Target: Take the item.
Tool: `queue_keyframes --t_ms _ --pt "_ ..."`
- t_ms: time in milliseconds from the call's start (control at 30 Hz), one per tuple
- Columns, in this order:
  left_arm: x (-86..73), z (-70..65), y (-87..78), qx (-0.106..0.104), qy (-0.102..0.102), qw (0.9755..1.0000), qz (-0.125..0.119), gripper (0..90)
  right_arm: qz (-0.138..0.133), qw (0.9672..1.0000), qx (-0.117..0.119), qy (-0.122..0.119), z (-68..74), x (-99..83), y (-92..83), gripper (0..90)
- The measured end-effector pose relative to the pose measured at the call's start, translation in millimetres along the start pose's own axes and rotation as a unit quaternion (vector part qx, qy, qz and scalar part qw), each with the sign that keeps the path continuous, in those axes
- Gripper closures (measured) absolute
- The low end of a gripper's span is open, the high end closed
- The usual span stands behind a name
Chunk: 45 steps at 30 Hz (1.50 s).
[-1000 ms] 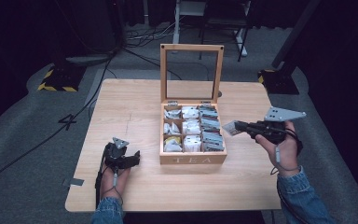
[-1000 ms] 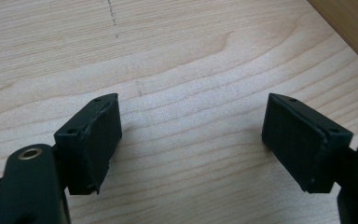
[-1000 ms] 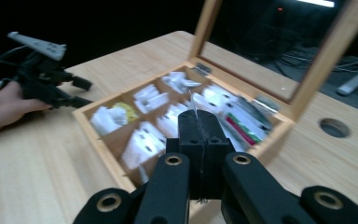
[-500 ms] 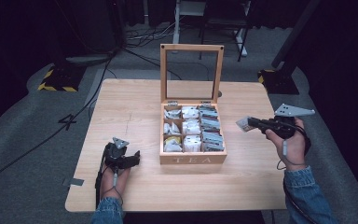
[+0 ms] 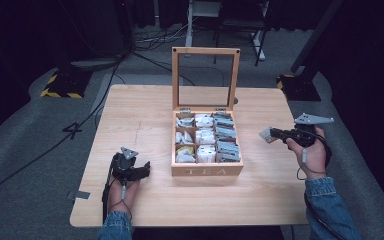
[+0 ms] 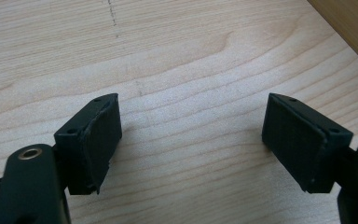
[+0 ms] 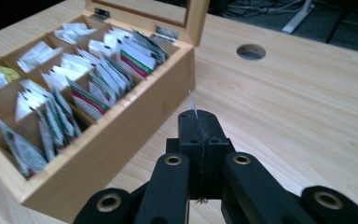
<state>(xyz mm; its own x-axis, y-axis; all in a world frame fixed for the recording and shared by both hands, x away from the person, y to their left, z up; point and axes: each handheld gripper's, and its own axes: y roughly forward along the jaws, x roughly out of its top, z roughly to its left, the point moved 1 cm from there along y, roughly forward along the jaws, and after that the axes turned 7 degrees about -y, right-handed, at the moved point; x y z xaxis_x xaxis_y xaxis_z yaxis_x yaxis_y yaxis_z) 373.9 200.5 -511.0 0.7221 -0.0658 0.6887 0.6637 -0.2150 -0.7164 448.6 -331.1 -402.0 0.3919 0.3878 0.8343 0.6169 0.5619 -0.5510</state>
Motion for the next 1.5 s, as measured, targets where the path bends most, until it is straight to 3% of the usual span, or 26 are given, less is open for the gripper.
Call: queue_keyframes --t_ms 267,567,800,1367,1500 --pt "-0.1 -0.2 0.1 -0.001 -0.002 1.0 0.0 20.3 0.026 0.9992 -0.012 0.029 -16.5 -19.1 10.3 90.0" --pt "0.0 -0.1 0.1 -0.001 -0.002 1.0 0.0 20.3 0.045 0.9983 -0.016 0.033 -19.6 -27.4 19.7 90.0" --pt "0.0 -0.1 0.1 -0.001 -0.002 1.0 0.0 20.3 0.055 0.9969 -0.015 0.055 -25.4 -35.9 23.1 90.0" --pt "0.0 -0.2 0.2 -0.001 -0.002 1.0 0.0 20.3 0.079 0.9934 -0.022 0.08 -35.8 -49.1 28.8 90.0" --pt "0.0 -0.2 0.2 -0.001 -0.002 1.0 0.0 20.3 0.079 0.9924 -0.023 0.091 -38.3 -51.3 29.9 85.1"
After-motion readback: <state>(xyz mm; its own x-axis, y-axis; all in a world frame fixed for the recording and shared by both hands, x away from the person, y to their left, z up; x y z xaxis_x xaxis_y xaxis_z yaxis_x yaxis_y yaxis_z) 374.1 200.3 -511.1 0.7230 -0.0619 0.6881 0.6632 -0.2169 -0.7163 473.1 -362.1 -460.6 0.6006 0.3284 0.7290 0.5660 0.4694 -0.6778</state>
